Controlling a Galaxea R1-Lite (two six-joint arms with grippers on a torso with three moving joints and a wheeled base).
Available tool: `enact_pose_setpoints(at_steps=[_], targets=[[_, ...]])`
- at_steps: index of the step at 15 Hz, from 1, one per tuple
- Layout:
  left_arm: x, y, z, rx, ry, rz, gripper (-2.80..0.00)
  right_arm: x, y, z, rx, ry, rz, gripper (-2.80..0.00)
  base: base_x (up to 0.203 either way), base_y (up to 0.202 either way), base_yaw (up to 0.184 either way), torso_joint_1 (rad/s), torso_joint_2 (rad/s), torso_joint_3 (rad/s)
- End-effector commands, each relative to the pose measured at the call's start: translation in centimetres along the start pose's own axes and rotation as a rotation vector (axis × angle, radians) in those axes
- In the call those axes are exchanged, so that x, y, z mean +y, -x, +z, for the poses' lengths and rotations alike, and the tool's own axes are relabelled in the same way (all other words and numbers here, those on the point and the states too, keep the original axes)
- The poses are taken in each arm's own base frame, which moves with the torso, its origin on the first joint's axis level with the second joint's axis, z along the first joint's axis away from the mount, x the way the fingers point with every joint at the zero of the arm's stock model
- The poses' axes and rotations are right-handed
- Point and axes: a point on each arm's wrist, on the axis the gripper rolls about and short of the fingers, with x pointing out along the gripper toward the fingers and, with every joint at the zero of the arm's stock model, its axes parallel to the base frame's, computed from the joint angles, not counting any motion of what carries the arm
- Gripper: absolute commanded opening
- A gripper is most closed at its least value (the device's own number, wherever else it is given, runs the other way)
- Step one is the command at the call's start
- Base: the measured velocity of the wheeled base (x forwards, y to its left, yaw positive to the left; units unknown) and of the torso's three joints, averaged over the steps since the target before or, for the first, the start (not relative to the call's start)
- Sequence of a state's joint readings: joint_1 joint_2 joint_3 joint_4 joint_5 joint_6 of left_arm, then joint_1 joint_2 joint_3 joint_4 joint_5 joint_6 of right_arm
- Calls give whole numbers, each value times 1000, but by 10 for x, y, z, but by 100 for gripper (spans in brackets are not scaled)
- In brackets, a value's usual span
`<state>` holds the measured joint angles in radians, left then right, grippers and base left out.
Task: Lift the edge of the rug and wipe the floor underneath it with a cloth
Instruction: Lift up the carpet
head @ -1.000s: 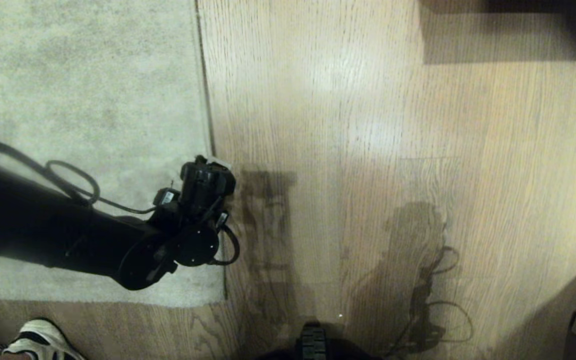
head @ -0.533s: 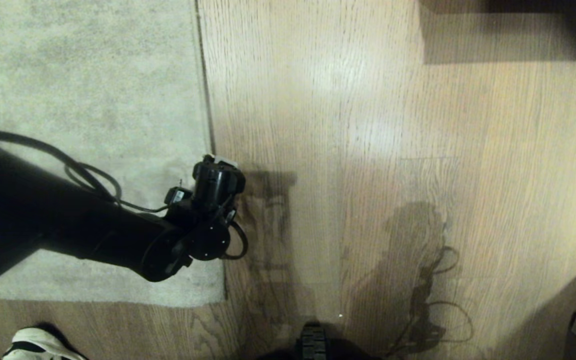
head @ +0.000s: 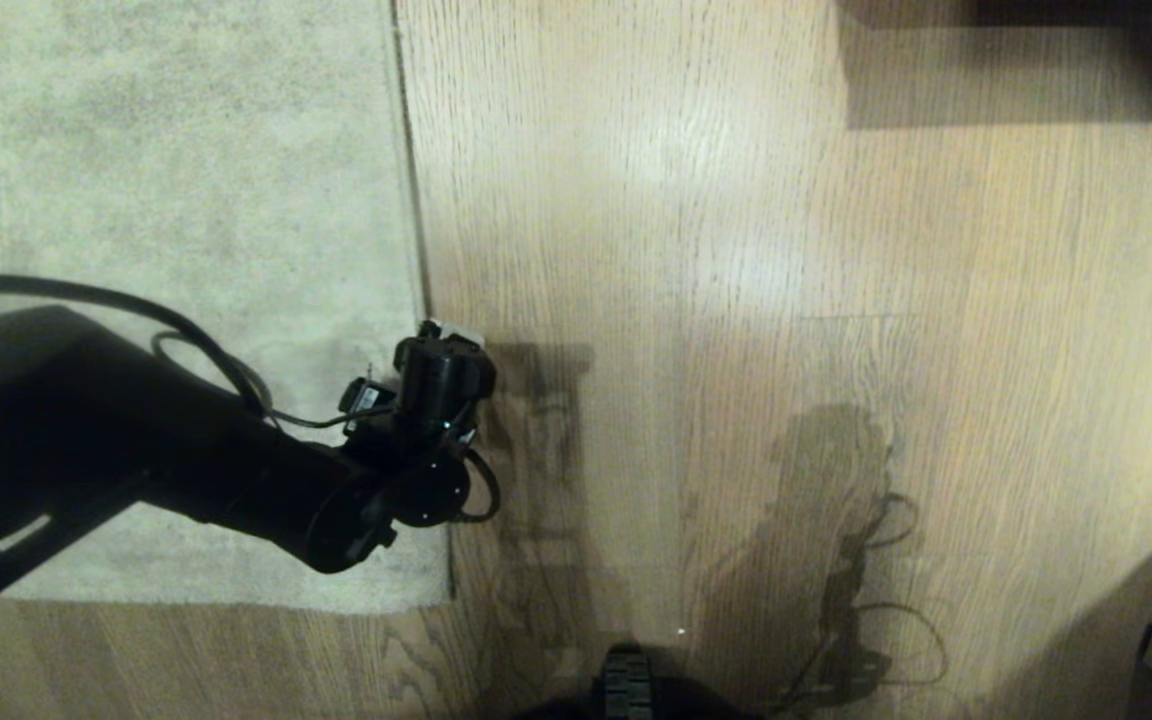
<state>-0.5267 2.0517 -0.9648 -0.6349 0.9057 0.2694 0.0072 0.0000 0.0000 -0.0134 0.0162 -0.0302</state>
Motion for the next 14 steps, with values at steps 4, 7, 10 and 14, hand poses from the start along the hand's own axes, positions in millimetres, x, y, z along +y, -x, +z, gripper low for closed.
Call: enact_pose_setpoints(at_steps=[4,7,10,14], targets=[[17,-5,-13,43,-38,35,0,0,0,0,1,0,1,-280,0,0,0,0,0,0],[25,-4,-25,74,-62,44,0,0,0,0,1,0,1,-280,0,0,0,0,0,0],[33,-1,-31,89,-69,49,0,0,0,0,1,0,1,-280,0,0,0,0,0,0],[43,10,-42,104,-87,47,0,0,0,0,1,0,1,-280,0,0,0,0,0,0]])
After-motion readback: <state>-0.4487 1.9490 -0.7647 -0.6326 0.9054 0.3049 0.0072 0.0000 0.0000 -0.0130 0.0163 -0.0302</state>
